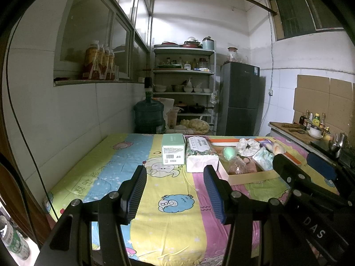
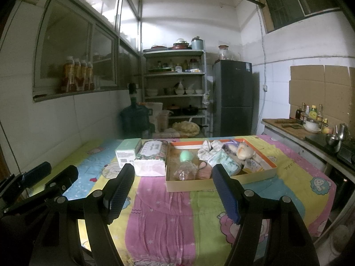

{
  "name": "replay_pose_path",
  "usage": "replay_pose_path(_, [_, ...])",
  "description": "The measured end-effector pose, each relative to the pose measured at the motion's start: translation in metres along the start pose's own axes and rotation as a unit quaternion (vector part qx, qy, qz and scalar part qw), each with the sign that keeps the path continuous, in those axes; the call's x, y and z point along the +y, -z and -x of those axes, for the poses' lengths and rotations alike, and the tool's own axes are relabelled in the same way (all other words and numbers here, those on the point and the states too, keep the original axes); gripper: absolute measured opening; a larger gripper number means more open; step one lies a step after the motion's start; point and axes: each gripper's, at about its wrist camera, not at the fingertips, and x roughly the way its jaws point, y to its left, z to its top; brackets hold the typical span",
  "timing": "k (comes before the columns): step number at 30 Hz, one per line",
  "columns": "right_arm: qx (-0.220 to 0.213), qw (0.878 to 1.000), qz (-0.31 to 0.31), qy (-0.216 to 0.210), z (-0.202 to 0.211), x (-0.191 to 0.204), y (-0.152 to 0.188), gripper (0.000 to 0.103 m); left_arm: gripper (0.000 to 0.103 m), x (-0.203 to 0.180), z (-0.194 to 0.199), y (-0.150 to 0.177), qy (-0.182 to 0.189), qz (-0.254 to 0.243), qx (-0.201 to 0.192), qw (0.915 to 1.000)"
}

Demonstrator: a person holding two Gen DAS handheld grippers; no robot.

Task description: Organize soft objects

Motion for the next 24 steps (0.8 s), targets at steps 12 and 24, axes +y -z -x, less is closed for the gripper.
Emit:
replay_pose_path(12, [-0.001,1.000,0.000,-0.001,0.0002,0.0011,0.0006,0.074,0.053,0.0010,-0.0003,0.0003,0.000,0.001,0.000,1.0000])
replay_pose_path(24, [0.000,1.000,0.000,0.000,-0.0001,0.0016,0.0016,0.074,0.053,0.0027,0.0002,-0.0004,0.001,0.004,-0.001,1.0000])
